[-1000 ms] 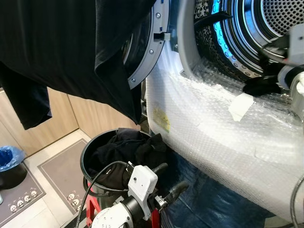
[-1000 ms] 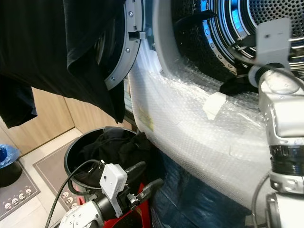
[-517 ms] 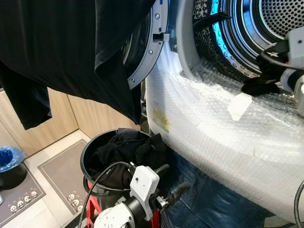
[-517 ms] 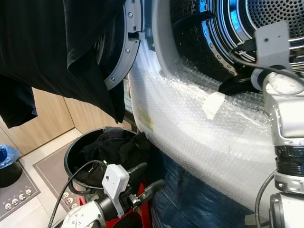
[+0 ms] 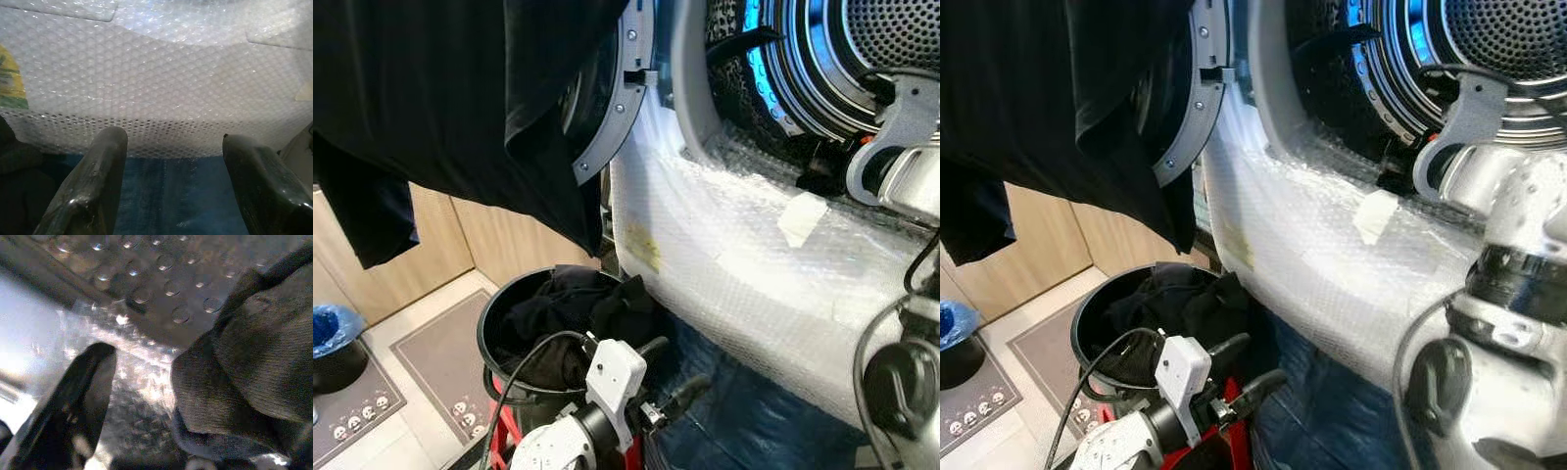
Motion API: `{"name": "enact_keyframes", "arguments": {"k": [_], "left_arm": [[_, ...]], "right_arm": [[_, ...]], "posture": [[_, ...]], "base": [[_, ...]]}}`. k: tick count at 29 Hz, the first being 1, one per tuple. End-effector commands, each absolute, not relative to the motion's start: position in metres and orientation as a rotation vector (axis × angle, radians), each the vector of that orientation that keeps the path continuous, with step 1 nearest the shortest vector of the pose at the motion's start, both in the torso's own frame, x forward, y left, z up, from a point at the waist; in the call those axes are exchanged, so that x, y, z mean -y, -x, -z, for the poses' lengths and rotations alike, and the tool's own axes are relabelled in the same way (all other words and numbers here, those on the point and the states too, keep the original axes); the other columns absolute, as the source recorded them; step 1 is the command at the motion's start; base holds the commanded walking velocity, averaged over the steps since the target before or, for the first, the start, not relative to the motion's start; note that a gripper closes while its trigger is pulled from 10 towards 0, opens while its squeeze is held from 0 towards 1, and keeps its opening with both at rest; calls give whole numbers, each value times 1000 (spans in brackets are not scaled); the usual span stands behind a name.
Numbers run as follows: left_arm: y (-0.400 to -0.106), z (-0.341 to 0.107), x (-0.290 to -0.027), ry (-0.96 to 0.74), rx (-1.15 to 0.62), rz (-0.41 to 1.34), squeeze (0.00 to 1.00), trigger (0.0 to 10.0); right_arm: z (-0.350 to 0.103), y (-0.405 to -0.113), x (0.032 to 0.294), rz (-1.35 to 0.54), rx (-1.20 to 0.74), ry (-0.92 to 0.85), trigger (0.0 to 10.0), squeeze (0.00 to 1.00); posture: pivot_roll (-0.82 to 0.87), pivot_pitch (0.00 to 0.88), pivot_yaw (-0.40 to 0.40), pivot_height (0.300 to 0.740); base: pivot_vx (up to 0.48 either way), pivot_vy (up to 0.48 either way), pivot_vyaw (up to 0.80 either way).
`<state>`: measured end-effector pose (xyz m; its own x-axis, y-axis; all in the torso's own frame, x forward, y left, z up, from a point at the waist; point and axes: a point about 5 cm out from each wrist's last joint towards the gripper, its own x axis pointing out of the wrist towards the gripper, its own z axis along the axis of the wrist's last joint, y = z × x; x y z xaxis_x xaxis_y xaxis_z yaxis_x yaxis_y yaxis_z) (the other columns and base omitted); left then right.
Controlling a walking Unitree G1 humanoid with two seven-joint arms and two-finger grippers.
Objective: Clothes washing
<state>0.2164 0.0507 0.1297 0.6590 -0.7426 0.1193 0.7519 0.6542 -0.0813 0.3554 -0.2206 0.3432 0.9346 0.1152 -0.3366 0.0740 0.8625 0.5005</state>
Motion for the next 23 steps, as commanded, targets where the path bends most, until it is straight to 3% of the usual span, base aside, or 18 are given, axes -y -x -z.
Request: {"name": "enact_keyframes", "arguments": {"k": [1,17,23], "left_arm": [[-216,-128,-49,143,72,851,0,10000],[-215,-127,-49,149,68,844,0,10000],[-215,-127,-49,151,65,847,0,10000]], "right_arm": [[-349,-354,227,27,-416,-592,10000,0],[-392,-332,250,170,-363,-457,10000,0],[-399,-324,241,140,-302,-388,10000,0]], "posture": [[-71,0,-41,740],[-95,0,-44,740],[-106,0,-39,740]], "base": [[0,0,0],[0,0,0],[0,0,0]]}}
